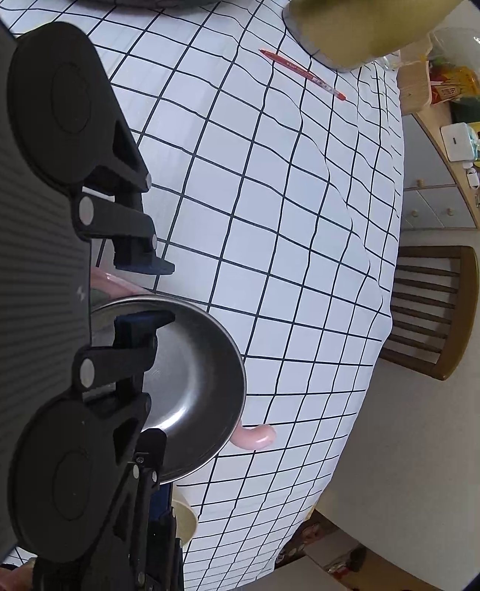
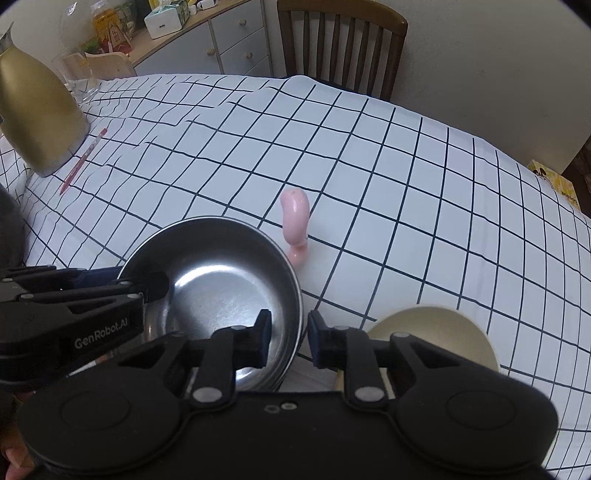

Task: Organize plates and bowls
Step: 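Close both grippers on the rim of the pink pot, then lift the pink pot with both grippers and lower it into the steel bowl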

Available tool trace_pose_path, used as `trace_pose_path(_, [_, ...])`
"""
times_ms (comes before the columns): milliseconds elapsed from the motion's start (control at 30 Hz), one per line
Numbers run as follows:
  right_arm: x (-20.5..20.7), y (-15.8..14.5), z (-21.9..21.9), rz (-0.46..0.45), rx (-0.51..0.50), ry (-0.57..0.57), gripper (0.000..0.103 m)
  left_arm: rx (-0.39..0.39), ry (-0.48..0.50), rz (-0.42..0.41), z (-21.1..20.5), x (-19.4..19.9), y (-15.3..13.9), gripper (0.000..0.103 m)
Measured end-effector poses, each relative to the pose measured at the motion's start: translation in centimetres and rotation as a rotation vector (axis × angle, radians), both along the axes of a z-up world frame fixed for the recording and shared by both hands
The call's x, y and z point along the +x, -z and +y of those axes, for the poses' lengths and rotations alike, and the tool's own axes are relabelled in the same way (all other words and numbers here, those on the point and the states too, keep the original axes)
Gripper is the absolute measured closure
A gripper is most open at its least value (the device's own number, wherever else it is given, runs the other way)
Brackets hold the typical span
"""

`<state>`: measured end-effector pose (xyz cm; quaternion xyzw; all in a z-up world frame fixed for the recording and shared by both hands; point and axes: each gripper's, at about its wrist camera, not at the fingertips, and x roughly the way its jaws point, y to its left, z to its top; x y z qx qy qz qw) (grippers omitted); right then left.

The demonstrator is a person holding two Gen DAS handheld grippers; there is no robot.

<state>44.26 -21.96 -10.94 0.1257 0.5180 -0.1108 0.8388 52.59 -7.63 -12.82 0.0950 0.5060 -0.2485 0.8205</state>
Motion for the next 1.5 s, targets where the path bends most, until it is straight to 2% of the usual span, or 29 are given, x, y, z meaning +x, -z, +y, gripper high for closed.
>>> trace_pose_path(100, [0.0,0.0,0.0,0.000,0.004,0.004,0.085,0.011,0.009,-0.014,-0.2,-0.3,-0.2,0.087])
trace_pose_path(300, [0.0,0.1,0.0,0.010,-0.022,0.023,0.096,0.020,0.015,-0.016,0.1,-0.4,-0.3,0.093])
trace_pose_path(833, [-1.7,-1.3,1.7,0.039,-0.028,0.040,0.097,-0.002,-0.002,-0.002,2.2,-3.3,-1.8,0.097])
trace_pose_path(1267, [-3.9,-5.3,3.6,-0.037,0.006,0.002,0.097,-0.024,-0.052,-0.075,5.9,-6.3,-6.6,0.098])
trace_pose_path(1500, [-6.6,-8.2,5.6,-0.054,0.028,-0.038,0.097,-0.040,-0.066,-0.100,8.3,-9.8,-10.2,0.098])
